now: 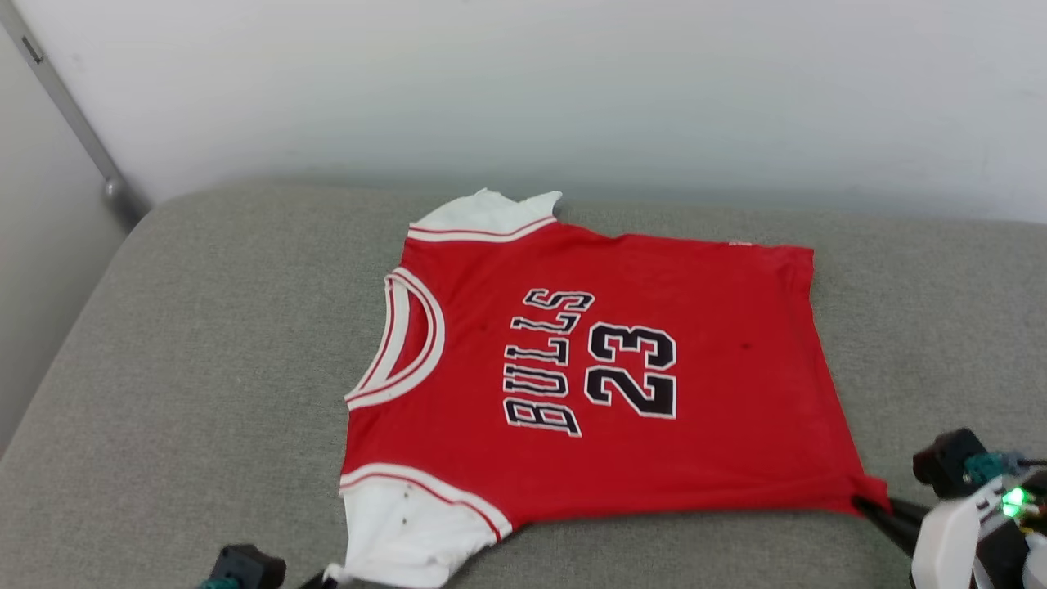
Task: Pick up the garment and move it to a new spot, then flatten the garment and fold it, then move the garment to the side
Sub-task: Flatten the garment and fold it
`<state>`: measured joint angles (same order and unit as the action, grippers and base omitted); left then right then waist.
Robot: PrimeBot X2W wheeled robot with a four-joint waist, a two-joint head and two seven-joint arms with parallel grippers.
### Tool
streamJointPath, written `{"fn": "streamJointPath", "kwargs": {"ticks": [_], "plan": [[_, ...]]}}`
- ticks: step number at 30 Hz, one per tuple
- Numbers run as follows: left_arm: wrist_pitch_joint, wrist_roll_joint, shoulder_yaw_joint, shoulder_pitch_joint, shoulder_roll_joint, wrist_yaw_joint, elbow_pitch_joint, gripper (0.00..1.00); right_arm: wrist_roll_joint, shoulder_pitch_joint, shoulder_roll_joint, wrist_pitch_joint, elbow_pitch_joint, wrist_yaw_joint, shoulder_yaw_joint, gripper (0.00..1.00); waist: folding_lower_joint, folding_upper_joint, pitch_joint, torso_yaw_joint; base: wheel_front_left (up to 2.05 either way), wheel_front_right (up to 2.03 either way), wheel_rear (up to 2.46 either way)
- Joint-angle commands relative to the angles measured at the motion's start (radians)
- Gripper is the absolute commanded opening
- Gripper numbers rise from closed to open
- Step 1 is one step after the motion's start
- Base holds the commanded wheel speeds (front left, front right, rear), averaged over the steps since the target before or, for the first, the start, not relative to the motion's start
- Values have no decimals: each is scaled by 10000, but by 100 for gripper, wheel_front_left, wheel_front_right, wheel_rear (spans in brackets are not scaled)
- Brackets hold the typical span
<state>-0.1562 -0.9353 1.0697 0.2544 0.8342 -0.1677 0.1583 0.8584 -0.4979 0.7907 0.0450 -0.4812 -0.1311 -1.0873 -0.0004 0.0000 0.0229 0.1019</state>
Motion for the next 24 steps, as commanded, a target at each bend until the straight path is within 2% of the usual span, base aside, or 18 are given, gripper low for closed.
{"fn": "streamJointPath", "kwargs": {"ticks": [1,4,11,20,24], "plan": [[98,-154,92,-396,126,-158,-285,0,81,522,193,-77,184,8,142,0,4,0,-381,60,0,0,0],[308,-311,218,-879,461,-473,-861,0,145,1276,550,-240,666,9,508,0,4,0,-502,77,0,0,0],[779,-616,585,-1682,822,-868,-1776,0,22,3104,1015,-730,1658,9,1627,0,4,0,-612,80,0,0,0],[772,-198,461,-1122,833,-1055,-1914,0,-587,4528,571,-1495,2482,8,3479,0,4,0,-563,106,0,0,0],[909,195,354,-390,759,-813,-1809,0,-962,4657,316,-1826,2905,8,4423,0,4,0,-477,91,0,0,0]]}}
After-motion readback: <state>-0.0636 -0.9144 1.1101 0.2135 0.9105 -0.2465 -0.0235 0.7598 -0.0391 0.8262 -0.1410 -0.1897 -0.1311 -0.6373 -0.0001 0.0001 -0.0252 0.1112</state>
